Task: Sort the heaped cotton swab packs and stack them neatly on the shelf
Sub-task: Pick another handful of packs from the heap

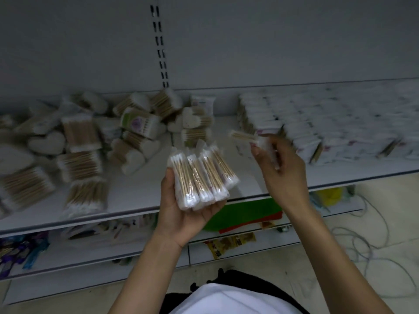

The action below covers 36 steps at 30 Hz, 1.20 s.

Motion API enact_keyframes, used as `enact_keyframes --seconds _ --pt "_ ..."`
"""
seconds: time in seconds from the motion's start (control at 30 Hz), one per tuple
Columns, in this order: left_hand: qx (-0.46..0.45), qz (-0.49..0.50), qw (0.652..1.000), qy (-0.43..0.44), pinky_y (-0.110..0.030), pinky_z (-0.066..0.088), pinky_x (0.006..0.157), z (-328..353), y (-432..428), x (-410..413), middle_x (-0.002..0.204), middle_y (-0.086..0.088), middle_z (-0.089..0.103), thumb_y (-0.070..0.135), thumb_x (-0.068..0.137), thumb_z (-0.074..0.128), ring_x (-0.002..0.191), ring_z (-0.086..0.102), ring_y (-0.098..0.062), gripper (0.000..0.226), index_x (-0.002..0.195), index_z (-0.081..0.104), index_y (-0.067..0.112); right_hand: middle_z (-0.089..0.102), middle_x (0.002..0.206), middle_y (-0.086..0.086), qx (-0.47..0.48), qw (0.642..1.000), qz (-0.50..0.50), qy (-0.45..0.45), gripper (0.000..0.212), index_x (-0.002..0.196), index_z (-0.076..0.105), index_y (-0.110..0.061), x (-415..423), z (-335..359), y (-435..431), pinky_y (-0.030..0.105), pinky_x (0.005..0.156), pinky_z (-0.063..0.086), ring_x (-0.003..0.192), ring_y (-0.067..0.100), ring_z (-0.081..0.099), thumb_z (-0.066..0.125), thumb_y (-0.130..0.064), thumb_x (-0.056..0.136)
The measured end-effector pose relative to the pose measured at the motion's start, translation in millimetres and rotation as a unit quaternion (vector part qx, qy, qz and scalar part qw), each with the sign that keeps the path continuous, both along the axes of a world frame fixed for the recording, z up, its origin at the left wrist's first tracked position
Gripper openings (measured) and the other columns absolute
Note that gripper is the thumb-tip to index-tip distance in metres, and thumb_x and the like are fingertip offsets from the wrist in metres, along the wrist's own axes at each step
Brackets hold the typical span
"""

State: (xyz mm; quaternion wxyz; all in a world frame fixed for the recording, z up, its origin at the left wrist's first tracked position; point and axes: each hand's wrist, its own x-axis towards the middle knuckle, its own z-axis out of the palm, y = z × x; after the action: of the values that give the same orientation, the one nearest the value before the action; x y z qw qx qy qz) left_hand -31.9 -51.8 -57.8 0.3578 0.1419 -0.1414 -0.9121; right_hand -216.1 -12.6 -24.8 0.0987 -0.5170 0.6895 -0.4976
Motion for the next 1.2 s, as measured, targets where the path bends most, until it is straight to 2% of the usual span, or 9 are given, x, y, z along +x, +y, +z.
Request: enact_keyframes --seconds 0.17,0.43,0.57,0.63,0.8,0.93,1.0,1.1,1.2 --pt "0.047 0.04 0.998 0.008 -0.045 0.058 0.077 -8.1 11.8 -41.4 0.105 -0.011 0.071 0.044 0.034 0.096 0.092 0.07 -0.029 0.073 0.097 0.076 0.013 0.068 0.095 0.003 0.026 0.978 0.058 0.198 0.031 0.108 0.062 -0.013 -72.1 10.7 -23.3 0.023 0.066 0.041 0.081 0.016 0.062 0.06 -0.038 0.091" --pt "0.058 0.109 0.992 -0.003 -0.042 0.058 0.075 -18.6 25.1 -67.3 0.101 -0.008 0.072 0.044 0.029 0.096 0.088 0.07 -0.026 0.07 0.09 0.077 0.016 0.061 0.111 0.006 0.183 0.848 0.144 0.476 0.039 0.115 0.064 -0.019 -122.1 24.2 -94.3 0.033 0.091 0.022 0.103 0.025 0.055 0.054 -0.047 0.091" --pt "0.046 0.116 0.992 -0.004 -0.042 0.059 0.073 -16.5 20.0 -71.8 0.101 -0.007 0.072 0.043 0.03 0.096 0.089 0.07 -0.026 0.067 0.09 0.078 0.016 0.062 0.074 0.008 0.12 0.785 0.162 0.586 0.034 0.083 0.065 -0.01 -121.6 12.2 -106.4 0.03 0.076 0.037 0.067 0.026 0.06 0.084 -0.032 0.066" --pt "0.039 0.123 0.992 -0.007 -0.043 0.058 0.075 -16.9 15.5 -70.5 0.103 -0.007 0.072 0.042 0.033 0.096 0.091 0.07 -0.027 0.066 0.091 0.078 0.016 0.056 0.06 0.007 0.078 0.778 0.166 0.601 0.038 0.065 0.062 -0.011 -123.7 12.7 -107.2 0.032 0.067 0.03 0.05 0.024 0.055 0.092 -0.024 0.046" --pt "-0.009 0.081 0.997 0.015 -0.048 0.05 0.094 -23.5 9.7 -64.4 0.116 -0.006 0.069 0.049 0.069 0.08 0.112 0.063 -0.028 0.049 0.108 0.074 0.019 0.058 0.059 0.0 0.094 0.74 0.2 0.636 0.022 0.061 0.067 -0.019 -126.5 9.0 -110.6 0.028 0.069 0.027 0.05 0.019 0.055 0.086 -0.028 0.058" --pt "-0.004 0.069 0.997 -0.025 -0.049 0.032 0.11 -16.5 5.4 -67.6 0.127 -0.005 0.064 0.051 0.084 0.065 0.123 0.055 -0.026 0.047 0.118 0.068 0.019 0.066 0.106 0.005 0.196 0.752 0.192 0.6 0.036 0.114 0.065 -0.015 -123.8 22.5 -100.8 0.03 0.094 0.029 0.092 0.024 0.061 0.047 -0.041 0.095" --pt "0.016 0.065 0.997 -0.04 -0.05 0.03 0.11 -13.0 2.6 -71.2 0.127 -0.008 0.063 0.049 0.081 0.07 0.122 0.056 -0.029 0.049 0.118 0.068 0.016 0.069 0.101 0.009 0.131 0.82 0.175 0.529 0.037 0.112 0.067 -0.011 -121.3 25.4 -88.2 0.035 0.093 0.037 0.088 0.028 0.064 0.048 -0.037 0.095" --pt "0.028 0.047 0.998 -0.007 -0.055 0.01 0.116 -14.1 3.2 -70.3 0.141 -0.015 0.05 0.046 0.092 0.058 0.134 0.042 -0.034 0.054 0.133 0.056 0.011 0.073 0.084 0.003 0.021 0.952 0.14 0.271 0.043 0.097 0.073 -0.015 -114.0 25.5 -55.9 0.028 0.072 0.051 0.07 0.019 0.067 0.047 -0.048 0.088" --pt "0.053 0.055 0.996 -0.037 -0.05 -0.013 0.115 -21.9 3.9 -64.5 0.153 -0.019 0.031 0.041 0.104 0.027 0.144 0.023 -0.034 0.056 0.147 0.033 0.006 0.069 0.079 -0.007 0.135 0.972 0.193 -0.006 0.047 0.097 0.066 -0.031 -98.0 29.3 -27.8 0.02 0.066 0.05 0.07 0.003 0.063 0.045 -0.071 0.083"
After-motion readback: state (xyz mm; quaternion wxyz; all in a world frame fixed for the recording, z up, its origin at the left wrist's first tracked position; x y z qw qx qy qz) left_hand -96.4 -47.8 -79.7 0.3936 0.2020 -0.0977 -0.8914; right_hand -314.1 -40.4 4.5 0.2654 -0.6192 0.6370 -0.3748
